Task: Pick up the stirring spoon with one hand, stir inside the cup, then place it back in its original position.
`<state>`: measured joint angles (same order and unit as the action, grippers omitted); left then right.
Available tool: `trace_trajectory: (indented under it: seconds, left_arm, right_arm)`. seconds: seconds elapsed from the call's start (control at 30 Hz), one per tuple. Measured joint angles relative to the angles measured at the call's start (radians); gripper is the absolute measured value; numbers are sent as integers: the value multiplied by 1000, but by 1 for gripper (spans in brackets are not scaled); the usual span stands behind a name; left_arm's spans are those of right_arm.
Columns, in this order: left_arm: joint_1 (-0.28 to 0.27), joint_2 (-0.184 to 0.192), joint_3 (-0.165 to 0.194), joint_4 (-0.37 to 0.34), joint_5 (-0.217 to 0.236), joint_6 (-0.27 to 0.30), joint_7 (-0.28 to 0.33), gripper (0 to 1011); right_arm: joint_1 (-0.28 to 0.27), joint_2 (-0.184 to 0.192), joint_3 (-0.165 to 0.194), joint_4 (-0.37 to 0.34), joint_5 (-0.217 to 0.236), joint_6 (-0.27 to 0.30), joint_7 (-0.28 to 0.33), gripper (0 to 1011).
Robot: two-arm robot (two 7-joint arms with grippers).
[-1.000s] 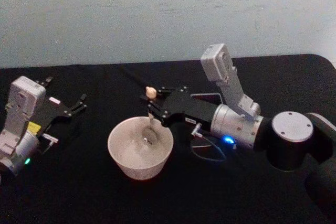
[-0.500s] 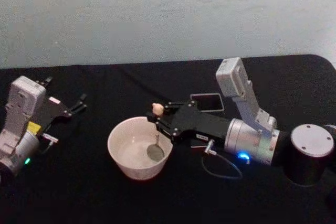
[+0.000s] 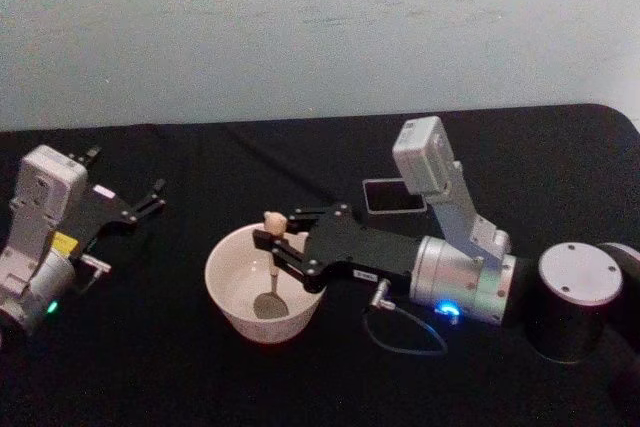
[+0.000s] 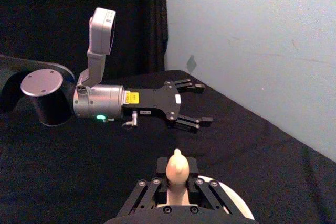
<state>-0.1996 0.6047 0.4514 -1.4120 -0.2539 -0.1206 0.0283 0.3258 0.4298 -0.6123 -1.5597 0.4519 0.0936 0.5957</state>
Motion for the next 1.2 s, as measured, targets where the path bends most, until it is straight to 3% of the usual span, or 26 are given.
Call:
trace_trajectory:
  seconds: [0.43, 0.8, 1.0, 1.2]
  left_arm:
    - [0, 0, 0, 0, 0, 0, 0, 1001]
    - [0, 0, 0, 0, 0, 0, 0, 1001]
    - [0, 0, 0, 0, 0, 0, 0, 1001]
    - [0, 0, 0, 0, 0, 0, 0, 1001]
  right_arm:
    - [67, -77, -36, 93, -15, 27, -36, 207]
    - [116, -129, -24, 194, -37, 40, -80, 207]
    - [122, -131, -5, 212, -41, 38, -86, 207]
    - [107, -106, 8, 195, -42, 36, -78, 207]
